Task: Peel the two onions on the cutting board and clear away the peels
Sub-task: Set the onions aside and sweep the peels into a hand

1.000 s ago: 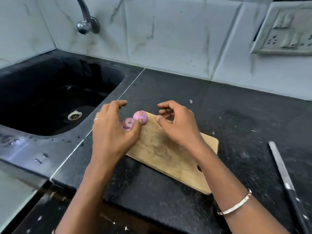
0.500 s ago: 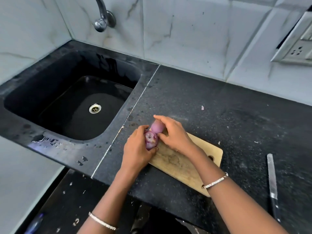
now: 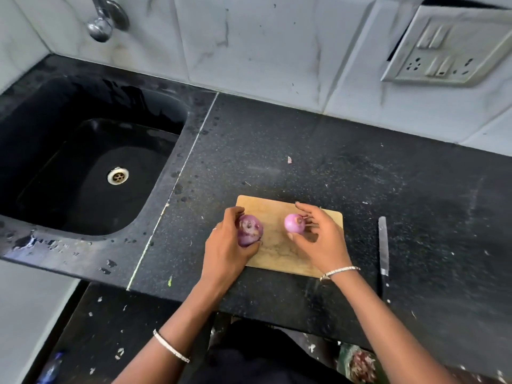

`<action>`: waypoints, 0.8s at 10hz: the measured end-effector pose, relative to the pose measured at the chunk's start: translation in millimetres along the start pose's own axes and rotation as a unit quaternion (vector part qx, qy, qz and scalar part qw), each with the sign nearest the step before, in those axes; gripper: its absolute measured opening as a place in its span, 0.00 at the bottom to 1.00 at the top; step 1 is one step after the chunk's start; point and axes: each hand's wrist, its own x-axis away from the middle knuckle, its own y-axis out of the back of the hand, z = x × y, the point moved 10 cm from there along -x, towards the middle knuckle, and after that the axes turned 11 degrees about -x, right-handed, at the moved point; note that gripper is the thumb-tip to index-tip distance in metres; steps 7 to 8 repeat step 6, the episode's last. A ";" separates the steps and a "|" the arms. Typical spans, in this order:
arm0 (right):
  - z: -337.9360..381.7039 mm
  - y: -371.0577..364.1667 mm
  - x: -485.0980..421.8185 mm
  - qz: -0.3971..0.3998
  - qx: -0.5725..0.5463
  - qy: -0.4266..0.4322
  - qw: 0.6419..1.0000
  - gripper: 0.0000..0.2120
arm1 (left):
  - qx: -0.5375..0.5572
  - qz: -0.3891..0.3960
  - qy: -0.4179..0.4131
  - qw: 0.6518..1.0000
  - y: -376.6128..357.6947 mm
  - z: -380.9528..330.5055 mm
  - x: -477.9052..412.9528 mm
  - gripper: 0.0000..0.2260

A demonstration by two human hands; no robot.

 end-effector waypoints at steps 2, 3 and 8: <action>-14.9 14.6 23.6 -0.054 0.033 -0.004 0.998 0.31 | 0.008 0.069 -0.087 0.994 -24.8 -27.3 -17.8 0.34; -15.6 6.3 26.4 -0.052 0.069 0.009 0.996 0.30 | -0.018 0.095 -0.122 0.988 -41.2 -29.4 -19.3 0.34; -19.1 -0.9 22.1 -0.030 0.103 -0.009 0.994 0.32 | -0.027 0.115 -0.133 0.984 -49.6 -29.2 -24.8 0.37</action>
